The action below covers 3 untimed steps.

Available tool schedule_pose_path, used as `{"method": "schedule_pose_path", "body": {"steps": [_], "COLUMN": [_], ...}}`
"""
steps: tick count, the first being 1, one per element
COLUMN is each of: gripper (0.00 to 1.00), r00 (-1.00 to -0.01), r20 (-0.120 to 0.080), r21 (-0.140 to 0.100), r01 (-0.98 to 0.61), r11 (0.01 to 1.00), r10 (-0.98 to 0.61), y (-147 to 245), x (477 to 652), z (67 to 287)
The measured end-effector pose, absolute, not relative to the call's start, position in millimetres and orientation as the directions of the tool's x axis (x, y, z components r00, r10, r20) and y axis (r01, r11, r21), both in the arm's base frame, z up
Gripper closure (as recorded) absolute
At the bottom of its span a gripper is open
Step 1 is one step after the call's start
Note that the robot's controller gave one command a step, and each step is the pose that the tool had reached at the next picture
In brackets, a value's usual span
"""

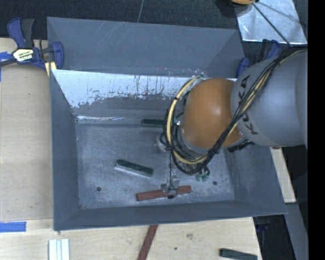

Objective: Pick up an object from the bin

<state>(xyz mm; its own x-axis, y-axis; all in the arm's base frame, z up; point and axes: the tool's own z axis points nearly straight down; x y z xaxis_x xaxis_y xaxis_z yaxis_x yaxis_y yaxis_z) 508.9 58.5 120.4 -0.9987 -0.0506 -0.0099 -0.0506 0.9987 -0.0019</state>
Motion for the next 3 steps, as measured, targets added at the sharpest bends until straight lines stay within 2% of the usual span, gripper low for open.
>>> {"method": "schedule_pose_path", "body": {"steps": [1, 2, 3], "gripper": [0.0, 1.0, 1.0], "r00": [-1.0, -0.993, -0.993], "r20": [0.0, -0.004, -0.004], "r21": [0.001, 0.0, 0.0], "r01": [0.023, -0.116, -0.116], "r11": [1.0, 0.993, 0.993], "r10": [0.023, -0.116, -0.116], "y": [94.0, 114.6, 114.5], "x": [512.2, 527.9, 527.9], "z": [83.8, 77.9, 77.9]}}
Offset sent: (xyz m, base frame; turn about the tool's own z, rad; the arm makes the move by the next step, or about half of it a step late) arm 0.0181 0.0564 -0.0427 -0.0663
